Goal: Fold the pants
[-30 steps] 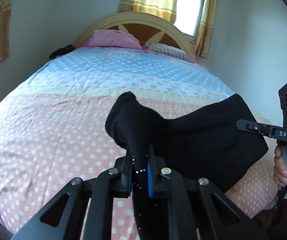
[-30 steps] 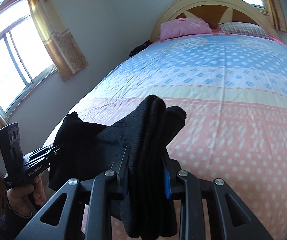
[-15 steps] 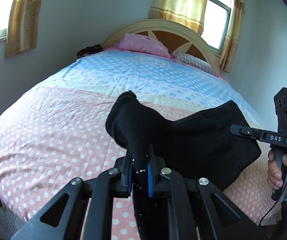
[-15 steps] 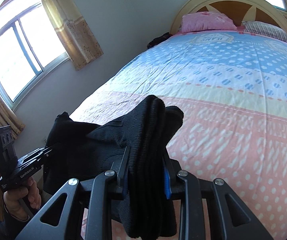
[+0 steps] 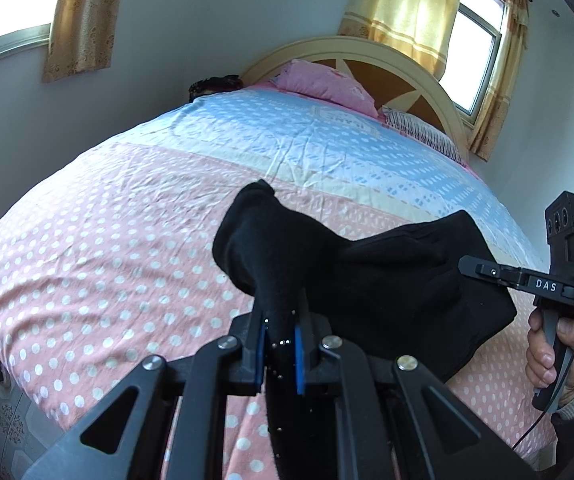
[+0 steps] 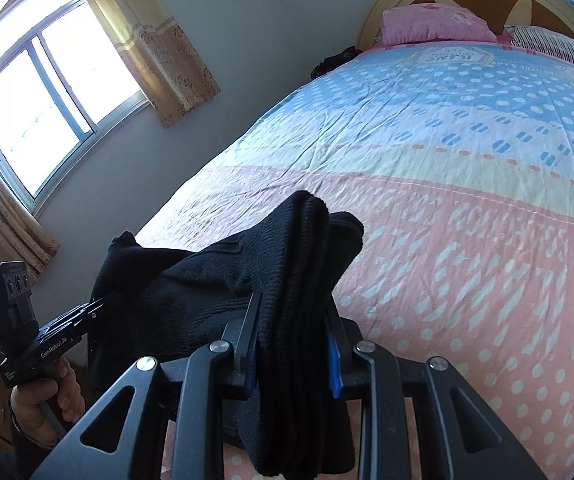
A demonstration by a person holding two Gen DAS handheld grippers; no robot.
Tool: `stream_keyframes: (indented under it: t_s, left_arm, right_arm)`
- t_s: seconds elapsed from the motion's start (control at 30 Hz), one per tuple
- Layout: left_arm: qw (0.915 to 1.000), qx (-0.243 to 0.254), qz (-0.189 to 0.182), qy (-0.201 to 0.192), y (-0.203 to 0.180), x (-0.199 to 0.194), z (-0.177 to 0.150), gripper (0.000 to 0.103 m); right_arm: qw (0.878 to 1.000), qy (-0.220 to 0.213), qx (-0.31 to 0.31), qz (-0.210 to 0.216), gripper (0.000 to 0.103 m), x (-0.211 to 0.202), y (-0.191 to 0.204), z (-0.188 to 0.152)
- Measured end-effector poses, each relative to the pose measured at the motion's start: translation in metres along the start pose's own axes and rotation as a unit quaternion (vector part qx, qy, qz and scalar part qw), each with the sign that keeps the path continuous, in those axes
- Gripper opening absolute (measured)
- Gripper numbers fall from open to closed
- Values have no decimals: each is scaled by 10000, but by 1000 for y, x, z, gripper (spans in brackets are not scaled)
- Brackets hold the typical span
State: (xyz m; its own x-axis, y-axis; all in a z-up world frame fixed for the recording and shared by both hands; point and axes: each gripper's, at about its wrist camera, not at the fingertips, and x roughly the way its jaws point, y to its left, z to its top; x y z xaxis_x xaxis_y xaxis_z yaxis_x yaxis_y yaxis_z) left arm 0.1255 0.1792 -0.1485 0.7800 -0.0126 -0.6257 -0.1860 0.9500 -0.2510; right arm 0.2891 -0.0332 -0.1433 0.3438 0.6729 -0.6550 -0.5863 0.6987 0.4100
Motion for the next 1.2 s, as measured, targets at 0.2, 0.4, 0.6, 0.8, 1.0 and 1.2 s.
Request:
stream_keyframes:
  t_s: [0.2, 0.4, 0.6, 0.8, 1.0, 1.2]
  left_arm:
    - [9998, -24, 51, 173, 8, 9, -8, 13]
    - [9980, 24, 494, 404, 16, 31, -24, 31]
    - [9964, 119, 791, 295, 17, 36, -32, 54]
    - [9957, -119, 889, 242, 32, 30, -39, 73]
    - [9891, -437, 1409, 4, 40, -3, -49, 86]
    - [9895, -590, 1256, -395, 27, -34, -46, 86]
  right_arm:
    - [9995, 179, 161, -184, 30, 19, -16, -4]
    - [9977, 339, 475, -353, 39, 34, -44, -17]
    - [9956, 277, 805, -395, 58, 32, -58, -24]
    - [9890, -313, 1203, -797, 59, -14, -67, -30]
    - [9799, -898, 1399, -1100, 60, -77, -55, -49]
    - [9773, -1160, 1027, -1443, 61, -127, -10, -74]
